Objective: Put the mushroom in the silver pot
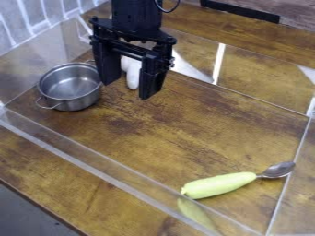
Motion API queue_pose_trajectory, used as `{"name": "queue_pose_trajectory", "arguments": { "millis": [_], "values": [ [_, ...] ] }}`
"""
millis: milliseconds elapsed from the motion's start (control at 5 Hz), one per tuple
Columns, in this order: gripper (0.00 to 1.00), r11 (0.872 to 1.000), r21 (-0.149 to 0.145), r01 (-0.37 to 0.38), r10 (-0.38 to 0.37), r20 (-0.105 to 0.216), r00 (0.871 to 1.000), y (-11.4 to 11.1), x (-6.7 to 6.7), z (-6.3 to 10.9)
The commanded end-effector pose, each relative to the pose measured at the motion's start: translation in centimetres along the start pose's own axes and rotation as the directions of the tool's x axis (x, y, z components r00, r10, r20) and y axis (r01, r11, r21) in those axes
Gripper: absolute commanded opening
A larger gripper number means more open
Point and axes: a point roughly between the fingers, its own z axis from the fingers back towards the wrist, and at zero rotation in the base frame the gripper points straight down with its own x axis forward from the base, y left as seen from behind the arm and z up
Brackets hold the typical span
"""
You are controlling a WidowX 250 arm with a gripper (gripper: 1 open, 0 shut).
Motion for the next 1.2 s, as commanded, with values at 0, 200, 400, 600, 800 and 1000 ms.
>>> {"name": "queue_pose_trajectory", "arguments": {
  "millis": [0, 200, 400, 600, 800, 1000],
  "values": [
    [1.00, 0.999, -0.002, -0.041, 0.041, 0.004, 0.999, 1.2, 0.1, 0.2],
    [1.00, 0.999, -0.002, -0.033, 0.033, 0.015, 0.999, 1.2, 1.2, -0.2],
    [1.00, 0.999, -0.009, -0.051, 0.051, 0.052, 0.997, 1.4, 2.5, 0.0],
    [1.00, 0.999, -0.011, -0.040, 0.041, 0.064, 0.997, 1.4, 3.7, -0.5],
    [1.00, 0.994, -0.012, -0.108, 0.108, 0.064, 0.992, 2.0, 4.0, 0.0],
    [1.00, 0.980, -0.018, -0.198, 0.199, 0.082, 0.976, 3.4, 4.5, 0.7]
  ]
}}
